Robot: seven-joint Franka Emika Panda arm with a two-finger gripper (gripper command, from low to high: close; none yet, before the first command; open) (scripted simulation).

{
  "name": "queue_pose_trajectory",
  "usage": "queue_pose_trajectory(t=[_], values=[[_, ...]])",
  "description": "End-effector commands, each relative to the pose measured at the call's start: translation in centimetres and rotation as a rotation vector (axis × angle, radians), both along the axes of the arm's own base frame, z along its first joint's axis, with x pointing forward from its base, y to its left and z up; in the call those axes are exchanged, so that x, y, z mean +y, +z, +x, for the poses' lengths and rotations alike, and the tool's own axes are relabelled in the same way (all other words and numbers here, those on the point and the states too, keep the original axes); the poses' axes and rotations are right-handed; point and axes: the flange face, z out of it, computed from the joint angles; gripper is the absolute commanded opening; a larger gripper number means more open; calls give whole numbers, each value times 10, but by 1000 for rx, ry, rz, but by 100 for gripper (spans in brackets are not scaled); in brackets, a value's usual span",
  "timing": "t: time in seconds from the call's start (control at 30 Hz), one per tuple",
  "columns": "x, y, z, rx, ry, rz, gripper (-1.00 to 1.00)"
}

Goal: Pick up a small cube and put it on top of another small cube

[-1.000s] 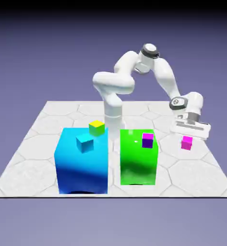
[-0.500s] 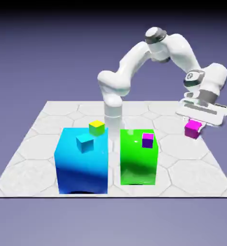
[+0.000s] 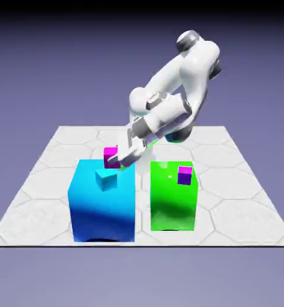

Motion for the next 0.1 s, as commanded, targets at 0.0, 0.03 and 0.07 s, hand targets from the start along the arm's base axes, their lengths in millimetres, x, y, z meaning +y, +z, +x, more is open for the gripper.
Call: queue_pose_trajectory(t=[0.0,0.03,0.07], values=[[0,0,0,1,-1,0,100],[0,0,0,1,-1,0,100],[10,12,0,1,-1,-2,100]])
